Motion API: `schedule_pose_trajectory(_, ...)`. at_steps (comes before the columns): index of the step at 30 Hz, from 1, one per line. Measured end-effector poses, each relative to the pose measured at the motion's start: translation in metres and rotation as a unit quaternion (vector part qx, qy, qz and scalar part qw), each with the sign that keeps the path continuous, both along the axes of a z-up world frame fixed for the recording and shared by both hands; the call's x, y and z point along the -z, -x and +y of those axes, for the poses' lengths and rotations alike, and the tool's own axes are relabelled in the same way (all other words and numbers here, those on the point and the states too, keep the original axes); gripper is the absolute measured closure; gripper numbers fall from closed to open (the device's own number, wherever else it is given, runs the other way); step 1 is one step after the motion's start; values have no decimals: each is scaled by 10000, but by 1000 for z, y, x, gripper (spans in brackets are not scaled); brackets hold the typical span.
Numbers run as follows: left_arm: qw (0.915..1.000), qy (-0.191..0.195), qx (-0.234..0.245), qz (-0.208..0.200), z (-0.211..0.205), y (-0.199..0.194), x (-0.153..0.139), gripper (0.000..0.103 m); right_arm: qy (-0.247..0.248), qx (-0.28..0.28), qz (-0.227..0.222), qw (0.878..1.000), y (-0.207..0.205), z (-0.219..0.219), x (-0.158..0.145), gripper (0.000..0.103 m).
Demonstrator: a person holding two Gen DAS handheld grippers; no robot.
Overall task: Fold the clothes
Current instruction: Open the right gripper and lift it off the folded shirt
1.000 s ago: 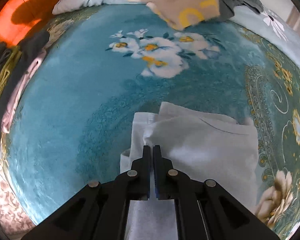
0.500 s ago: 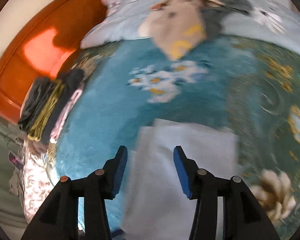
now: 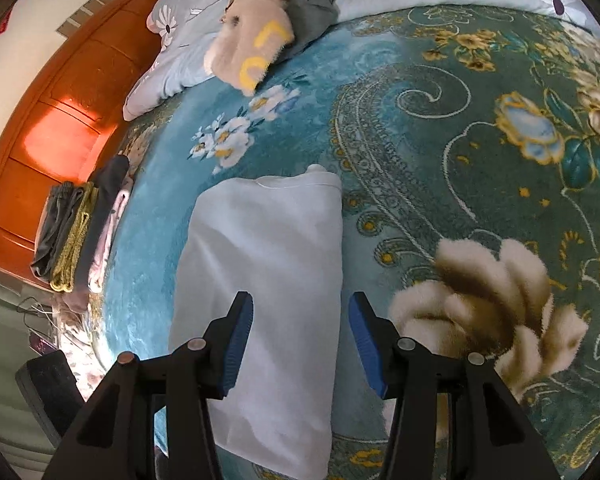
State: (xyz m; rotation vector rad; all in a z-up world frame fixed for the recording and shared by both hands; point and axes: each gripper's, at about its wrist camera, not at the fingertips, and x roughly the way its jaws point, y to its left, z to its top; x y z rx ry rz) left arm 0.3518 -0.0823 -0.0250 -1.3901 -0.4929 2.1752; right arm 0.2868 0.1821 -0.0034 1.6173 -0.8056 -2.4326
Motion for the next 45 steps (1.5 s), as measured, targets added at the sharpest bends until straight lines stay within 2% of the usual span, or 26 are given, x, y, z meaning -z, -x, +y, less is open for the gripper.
schedule_pose_trajectory(1,10000,-5,49,-19,1,-1,0,62,42,13,-3,10000,1,0,1,52)
schedule_pose_trajectory(5,9997,-4,202,-164,9,0,10,64,126,20,-30,9999,1,-1,6,52)
schedule_pose_trajectory(6,9996,-18,201,-175,11,0,12,68,147,22,-37,9999,1,-1,7,52)
schedule_pose_trajectory(7,9996,-34,187,-185,11,-1,13,87,168,23,-44,9998,1,-1,9,52)
schedule_pose_trajectory(8,9996,-26,156,-218,10,-1,14,94,189,25,-51,9998,1,-2,10,52)
schedule_pose_trajectory(13,9998,-9,-62,-213,0,-9,8,94,204,-37,59,9998,2,-5,9,52)
schedule_pose_trajectory(18,9983,103,-276,-511,-8,-11,28,94,157,-245,379,9989,12,-17,0,52)
schedule_pose_trajectory(22,9973,-58,-387,-617,-13,-12,31,93,131,-534,486,9973,27,-33,3,52)
schedule_pose_trajectory(29,9961,-241,-439,-733,-19,-13,30,90,256,-435,458,9977,23,-21,11,52)
schedule_pose_trajectory(33,9957,-445,-411,-704,-20,-17,19,85,328,-379,443,9978,21,-13,15,52)
schedule_pose_trajectory(36,9942,-570,-568,-712,-28,-19,19,83,382,-337,431,9978,19,-8,18,49)
schedule_pose_trajectory(38,9918,-714,-714,-782,-35,-20,21,82,578,-332,350,9972,6,-6,25,44)
schedule_pose_trajectory(45,9862,-947,-1065,-839,-54,-20,20,80,1525,-355,-55,9877,-64,-3,58,43)
